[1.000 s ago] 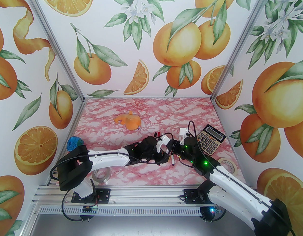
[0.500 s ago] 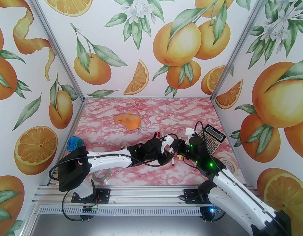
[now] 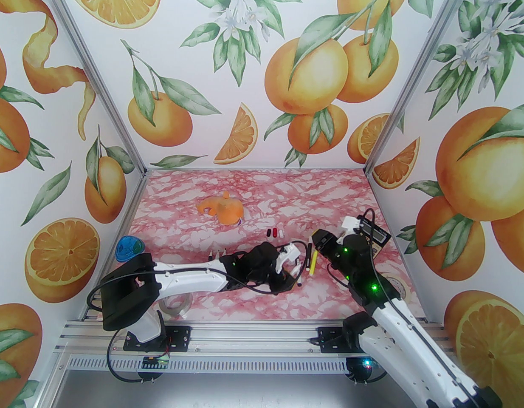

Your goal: Open the pen caps

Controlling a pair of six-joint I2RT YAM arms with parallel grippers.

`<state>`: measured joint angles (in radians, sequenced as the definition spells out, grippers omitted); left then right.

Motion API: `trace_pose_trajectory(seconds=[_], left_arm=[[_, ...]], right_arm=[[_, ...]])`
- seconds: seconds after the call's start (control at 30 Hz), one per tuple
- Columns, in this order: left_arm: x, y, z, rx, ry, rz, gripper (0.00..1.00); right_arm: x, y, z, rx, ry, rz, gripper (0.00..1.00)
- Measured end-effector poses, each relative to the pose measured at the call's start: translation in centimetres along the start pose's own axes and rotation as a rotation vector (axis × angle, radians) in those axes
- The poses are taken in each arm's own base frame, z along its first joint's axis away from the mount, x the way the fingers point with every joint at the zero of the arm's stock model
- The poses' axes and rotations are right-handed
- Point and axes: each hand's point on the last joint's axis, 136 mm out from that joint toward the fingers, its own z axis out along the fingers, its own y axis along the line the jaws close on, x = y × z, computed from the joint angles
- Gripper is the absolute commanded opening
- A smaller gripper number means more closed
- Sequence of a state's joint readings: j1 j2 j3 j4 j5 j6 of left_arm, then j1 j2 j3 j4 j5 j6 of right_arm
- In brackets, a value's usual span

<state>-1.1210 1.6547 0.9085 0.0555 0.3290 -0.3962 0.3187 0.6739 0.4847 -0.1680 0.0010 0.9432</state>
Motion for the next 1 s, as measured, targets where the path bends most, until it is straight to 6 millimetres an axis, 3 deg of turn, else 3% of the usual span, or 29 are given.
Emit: trace_pose_trajectory(seconds=[0.13,0.3,0.43,0.53,0.73,1.0], left_arm=[[0.9,0.0,0.0,0.018,0.029,-0.027,0.03],[1.1,0.1,-0.1,0.022,0.029,-0.04,0.03],[0.6,1.7,-2.1,0.015,-0.053,-0.099,0.03],[-1.0,3.1,-3.6,0.0,-0.125,-0.134,0.03],[-3.7,3.0,-6.6,0.014,-0.243,-0.139,0.03],[-4.9,4.3,-11.2,-0.021,-0.352,-0.151,0.04]], right_arm=[[-1.0,0.1,0.2,-0.008,-0.036,-0.017,0.09],[-0.8,-0.5,0.7,0.019,-0.022,-0.045,0.1],[-0.3,-1.2,2.4,0.115,0.066,-0.162,0.11],[0.9,-2.7,3.3,0.173,0.133,-0.227,0.12],[3.6,-5.6,5.3,0.265,0.269,-0.311,0.13],[7.1,-6.2,8.8,0.298,0.412,-0.406,0.14]])
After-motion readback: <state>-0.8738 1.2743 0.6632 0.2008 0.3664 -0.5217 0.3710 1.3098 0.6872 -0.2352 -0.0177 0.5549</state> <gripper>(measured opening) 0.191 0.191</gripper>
